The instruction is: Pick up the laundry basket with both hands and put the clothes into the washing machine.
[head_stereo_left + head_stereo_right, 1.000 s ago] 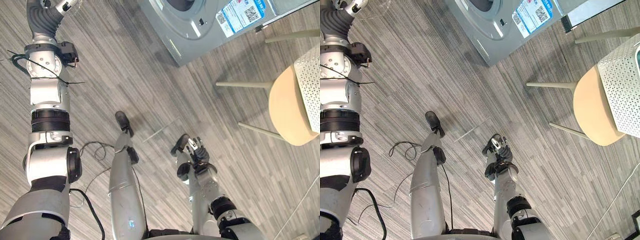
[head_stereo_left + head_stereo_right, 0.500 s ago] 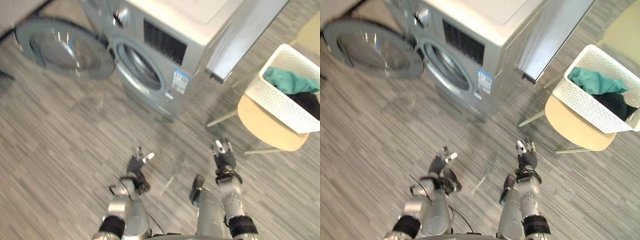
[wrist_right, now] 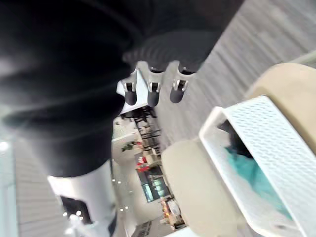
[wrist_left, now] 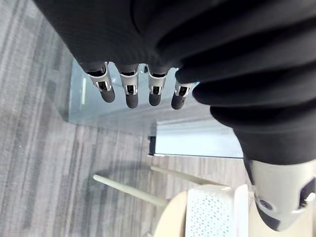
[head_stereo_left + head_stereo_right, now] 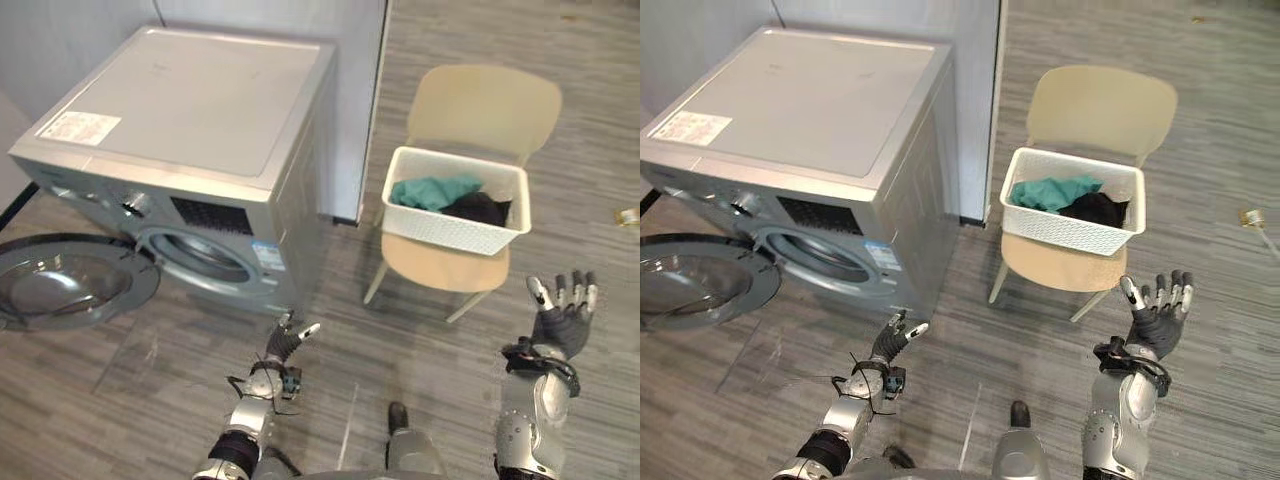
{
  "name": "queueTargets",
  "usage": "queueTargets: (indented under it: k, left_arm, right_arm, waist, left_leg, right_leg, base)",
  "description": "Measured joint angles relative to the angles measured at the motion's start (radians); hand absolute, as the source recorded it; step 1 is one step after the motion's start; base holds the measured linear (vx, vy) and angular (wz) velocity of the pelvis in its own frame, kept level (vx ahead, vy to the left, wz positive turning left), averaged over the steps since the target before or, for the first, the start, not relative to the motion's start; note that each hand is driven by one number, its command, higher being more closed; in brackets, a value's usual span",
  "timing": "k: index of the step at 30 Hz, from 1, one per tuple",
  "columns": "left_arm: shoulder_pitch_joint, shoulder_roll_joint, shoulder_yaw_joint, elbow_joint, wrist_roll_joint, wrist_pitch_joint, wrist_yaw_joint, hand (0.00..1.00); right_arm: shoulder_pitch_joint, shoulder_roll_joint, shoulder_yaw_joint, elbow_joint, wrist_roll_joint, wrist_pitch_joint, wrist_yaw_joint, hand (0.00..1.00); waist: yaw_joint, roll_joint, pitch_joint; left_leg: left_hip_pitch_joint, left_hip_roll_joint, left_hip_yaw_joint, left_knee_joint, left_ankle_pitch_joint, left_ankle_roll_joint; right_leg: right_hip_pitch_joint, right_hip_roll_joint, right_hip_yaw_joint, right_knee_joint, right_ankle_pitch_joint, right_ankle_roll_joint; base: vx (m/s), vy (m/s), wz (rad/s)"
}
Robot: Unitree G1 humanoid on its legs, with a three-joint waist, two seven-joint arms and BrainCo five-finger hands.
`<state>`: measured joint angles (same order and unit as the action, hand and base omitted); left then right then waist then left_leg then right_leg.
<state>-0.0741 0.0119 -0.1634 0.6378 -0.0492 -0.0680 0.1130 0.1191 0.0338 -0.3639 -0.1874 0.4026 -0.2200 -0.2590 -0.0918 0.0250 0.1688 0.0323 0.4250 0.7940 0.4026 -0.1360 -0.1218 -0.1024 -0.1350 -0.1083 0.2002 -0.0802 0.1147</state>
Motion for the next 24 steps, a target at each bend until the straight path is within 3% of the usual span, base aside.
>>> queueTargets:
  k: [1, 2, 3, 4, 5, 6, 8, 9, 10, 11, 12, 13, 14, 16, 18, 21, 22, 24]
  left_arm:
    - [0.024, -0.001, -0.003, -0.013, -0.021, 0.0, -0.002, 0.0]
    - [0.056, -0.004, -0.009, -0.031, -0.032, 0.006, -0.003, 0.0]
    - [0.071, -0.007, -0.013, -0.042, -0.037, 0.008, -0.004, 0.0]
    - [0.095, -0.008, -0.022, -0.057, -0.044, 0.008, -0.009, 0.0]
    - [0.116, -0.026, -0.027, -0.065, -0.046, 0.01, -0.025, 0.0]
    - [0.124, -0.036, -0.029, -0.071, -0.046, 0.013, -0.03, 0.0]
    - [0.135, -0.049, -0.031, -0.081, -0.044, 0.015, -0.055, 0.0]
    - [0.134, -0.048, -0.031, -0.081, -0.042, 0.015, -0.06, 0.0]
    - [0.134, -0.045, -0.03, -0.082, -0.036, 0.015, -0.068, 0.0]
    - [0.135, -0.044, -0.03, -0.082, -0.035, 0.016, -0.069, 0.0]
    - [0.139, -0.049, -0.031, -0.081, -0.026, 0.016, -0.07, 0.0]
    - [0.138, -0.054, -0.03, -0.07, -0.019, 0.015, -0.069, 0.0]
    - [0.138, -0.048, -0.029, -0.06, -0.018, 0.015, -0.069, 0.0]
    - [0.131, -0.028, -0.021, -0.037, -0.018, 0.015, -0.068, 0.0]
    - [0.134, -0.027, -0.024, -0.002, -0.013, 0.02, -0.07, 0.0]
    - [0.142, -0.017, -0.024, 0.038, 0.025, 0.027, -0.079, 0.0]
    - [0.143, -0.009, -0.022, 0.042, 0.028, 0.032, -0.084, 0.0]
    - [0.14, 0.009, -0.016, 0.042, 0.038, 0.036, -0.082, 0.0]
  right_arm:
    - [-0.003, -0.005, -0.002, -0.011, -0.062, 0.006, -0.023, 0.0]
    - [-0.002, -0.02, -0.006, -0.025, -0.134, 0.022, -0.053, 0.0]
    - [-0.003, -0.031, -0.013, -0.033, -0.161, 0.032, -0.064, 0.0]
    - [-0.004, -0.069, -0.038, -0.041, -0.246, 0.056, -0.088, 0.0]
    - [-0.014, -0.119, -0.062, -0.037, -0.316, 0.089, -0.109, 0.0]
    - [-0.029, -0.143, -0.078, -0.029, -0.345, 0.106, -0.114, 0.0]
    - [-0.122, -0.235, -0.144, 0.051, -0.418, 0.172, -0.116, 0.0]
    - [-0.141, -0.26, -0.16, 0.072, -0.43, 0.188, -0.114, 0.0]
    - [-0.179, -0.312, -0.181, 0.135, -0.462, 0.208, -0.111, 0.0]
    - [-0.195, -0.339, -0.183, 0.163, -0.477, 0.219, -0.11, 0.0]
    - [-0.21, -0.394, -0.193, 0.204, -0.5, 0.238, -0.108, 0.0]
    - [-0.211, -0.414, -0.213, 0.237, -0.53, 0.25, -0.109, 0.0]
    - [-0.21, -0.415, -0.221, 0.254, -0.533, 0.258, -0.108, 0.0]
    - [-0.211, -0.435, -0.256, 0.301, -0.552, 0.269, -0.107, 0.0]
    - [-0.211, -0.461, -0.288, 0.365, -0.574, 0.279, -0.091, 0.0]
    - [-0.214, -0.466, -0.304, 0.437, -0.602, 0.31, -0.064, 0.0]
    - [-0.223, -0.475, -0.303, 0.481, -0.602, 0.313, -0.061, 0.0]
    - [-0.249, -0.503, -0.296, 0.538, -0.603, 0.318, -0.043, 0.0]
  waist:
    - [0.001, -0.001, 0.0]
    - [0.005, -0.002, -0.005]
    - [0.011, 0.0, -0.008]
    - [0.023, 0.012, -0.023]
    - [0.028, 0.02, -0.037]
    - [0.028, 0.028, -0.041]
    - [0.038, 0.03, -0.042]
    - [0.047, 0.03, -0.042]
    - [0.059, 0.03, -0.042]
    - [0.061, 0.03, -0.042]
    - [0.058, 0.051, -0.052]
    - [0.055, 0.059, -0.064]
    - [0.047, 0.042, -0.065]
    - [0.043, -0.006, -0.07]
    - [0.042, -0.013, -0.069]
    - [0.042, -0.017, -0.068]
    - [0.038, -0.019, -0.07]
    - [0.028, -0.018, -0.071]
  left_leg:
    - [-0.017, 0.054, -0.014, 0.11, 0.008, 0.08]
    - [-0.06, 0.111, -0.045, 0.247, 0.055, 0.229]
    - [-0.077, 0.132, -0.064, 0.296, 0.091, 0.288]
    - [-0.128, 0.155, -0.134, 0.37, 0.174, 0.332]
    - [-0.182, 0.146, -0.219, 0.409, 0.207, 0.293]
    - [-0.203, 0.127, -0.248, 0.43, 0.185, 0.266]
    - [-0.276, -0.018, -0.316, 0.431, 0.037, 0.166]
    - [-0.292, -0.056, -0.33, 0.402, 0.019, 0.155]
    - [-0.32, -0.14, -0.357, 0.296, 0.009, 0.138]
    - [-0.326, -0.185, -0.373, 0.218, 0.009, 0.129]
    - [-0.317, -0.257, -0.407, 0.019, 0.063, 0.089]
    - [-0.296, -0.291, -0.401, -0.086, 0.098, 0.163]
    - [-0.283, -0.313, -0.4, -0.115, 0.105, 0.153]
    - [-0.267, -0.378, -0.405, -0.159, 0.091, 0.176]
    - [-0.25, -0.404, -0.408, -0.163, 0.06, 0.193]
    - [-0.167, -0.421, -0.41, -0.222, 0.045, 0.193]
    - [-0.142, -0.421, -0.41, -0.241, 0.048, 0.198]
    - [-0.121, -0.418, -0.409, -0.261, 0.049, 0.196]
  right_leg:
    - [0.016, 0.012, 0.0, 0.018, -0.027, -0.015]
    - [0.039, 0.019, 0.0, 0.031, -0.051, -0.028]
    - [0.051, 0.023, 0.001, 0.032, -0.06, -0.033]
    - [0.072, 0.029, 0.001, 0.026, -0.072, -0.051]
    - [0.09, 0.021, 0.006, 0.014, -0.08, -0.064]
    - [0.1, 0.017, 0.005, 0.006, -0.082, -0.063]
    - [0.119, -0.019, 0.015, -0.021, -0.083, -0.061]
    - [0.12, -0.025, 0.017, -0.026, -0.083, -0.061]
    - [0.126, -0.036, 0.017, -0.032, -0.081, -0.051]
    - [0.128, -0.043, 0.014, -0.03, -0.083, -0.037]
    - [0.132, -0.038, 0.008, -0.028, -0.09, -0.007]
    - [0.142, -0.034, 0.006, -0.03, -0.103, 0.013]
    - [0.142, -0.049, 0.001, -0.037, -0.099, 0.011]
    - [0.157, -0.096, -0.002, -0.056, -0.105, 0.029]
    - [0.151, -0.122, -0.006, 0.011, -0.105, 0.033]
    - [0.049, -0.151, 0.003, 0.282, -0.101, 0.045]
    - [0.007, -0.162, 0.0, 0.359, -0.125, 0.028]
    - [-0.054, -0.161, -0.026, 0.37, -0.153, 0.01]
  base:
    - [0.12, -0.222, -0.2]
    - [0.08, -0.201, -0.11]
    - [0.1, -0.167, -0.07]
    - [0.16, -0.098, 0.02]
    - [0.2, -0.055, 0.11]
    - [0.22, 0.02, 0.17]
    - [0.18, 0.05, 0.03]
    - [0.16, 0.071, -0.12]
    - [0.13, 0.078, -0.1]
    - [0.22, 0.164, -0.05]
    - [0.25, 0.193, 0.08]
    - [0.26, 0.188, 0.24]
    - [0.22, 0.148, 0.31]
    - [0.2, 0.111, 0.27]
    - [0.18, 0.068, 0.18]
    - [0.22, 0.084, -0.02]
    - [0.22, 0.029, -0.07]
    - [0.17, -0.03, 0.03]
